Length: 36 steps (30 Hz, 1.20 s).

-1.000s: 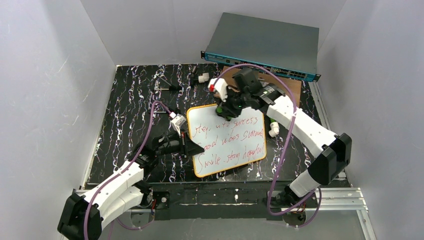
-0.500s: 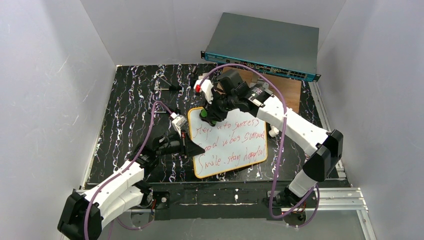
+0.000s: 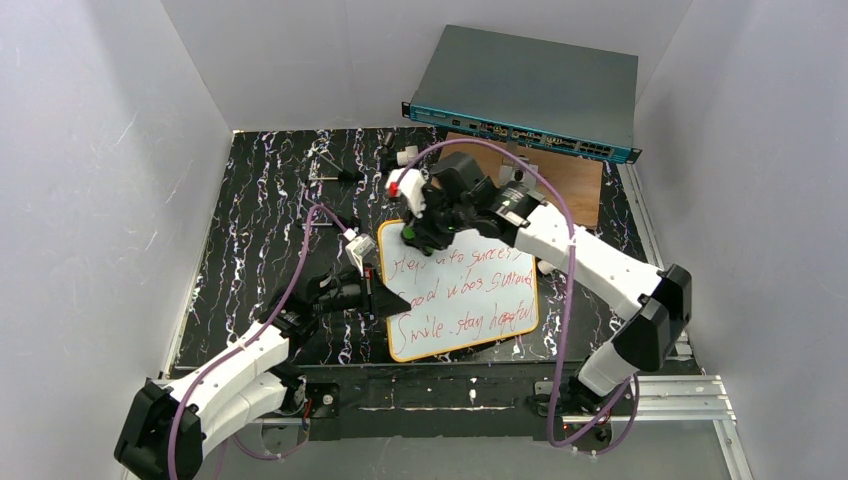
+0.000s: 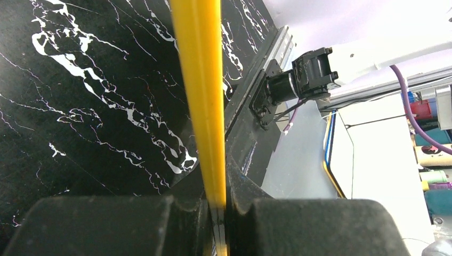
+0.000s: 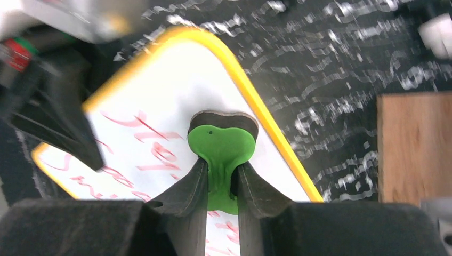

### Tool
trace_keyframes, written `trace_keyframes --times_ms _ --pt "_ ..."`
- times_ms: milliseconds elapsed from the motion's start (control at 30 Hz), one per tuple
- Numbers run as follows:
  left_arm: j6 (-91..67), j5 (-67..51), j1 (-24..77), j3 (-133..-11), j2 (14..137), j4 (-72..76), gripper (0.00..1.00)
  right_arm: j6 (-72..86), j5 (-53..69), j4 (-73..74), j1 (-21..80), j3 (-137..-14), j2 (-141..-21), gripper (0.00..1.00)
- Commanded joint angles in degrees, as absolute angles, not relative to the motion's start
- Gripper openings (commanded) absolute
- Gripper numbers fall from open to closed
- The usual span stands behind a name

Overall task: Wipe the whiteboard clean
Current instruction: Erase the whiteboard at the center of the board.

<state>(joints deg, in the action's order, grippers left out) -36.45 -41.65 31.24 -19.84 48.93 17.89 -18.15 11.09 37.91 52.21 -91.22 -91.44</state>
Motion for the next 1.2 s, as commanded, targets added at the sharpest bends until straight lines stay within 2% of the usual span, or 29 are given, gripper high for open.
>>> trace_keyframes --times_ms 0,333,533,700,867,1067,1167 --pt "-30.9 -46.8 32.1 -21.2 46.0 24.3 0.0 -19.4 6.0 35.7 43.7 -84.4 -86.7 0.01" --pt "-29.7 -47.4 32.1 -21.8 46.2 23.4 0.0 -20.2 9.1 33.0 20.5 -68.0 -76.0 0.01" --pt "-29.1 -47.6 32.1 -22.3 45.9 22.7 0.0 -20.3 10.5 31.1 13.0 -64.2 -75.3 0.01" --pt "-28.9 -47.9 32.1 -22.2 46.0 22.6 0.0 -20.0 15.5 31.6 13.0 -64.3 -76.4 0.01" --pt "-28.9 -47.8 32.1 -22.1 45.9 22.8 0.0 -19.6 20.8 33.5 15.9 -69.5 -77.3 0.01" --pt "-29.1 -47.6 32.1 -22.0 46.6 23.7 0.0 -20.7 25.2 36.9 26.0 -74.7 -78.7 0.01" --pt "-29.5 -47.7 32.1 -21.9 47.0 24.5 0.0 -21.5 23.4 38.6 33.4 -77.3 -81.2 0.01"
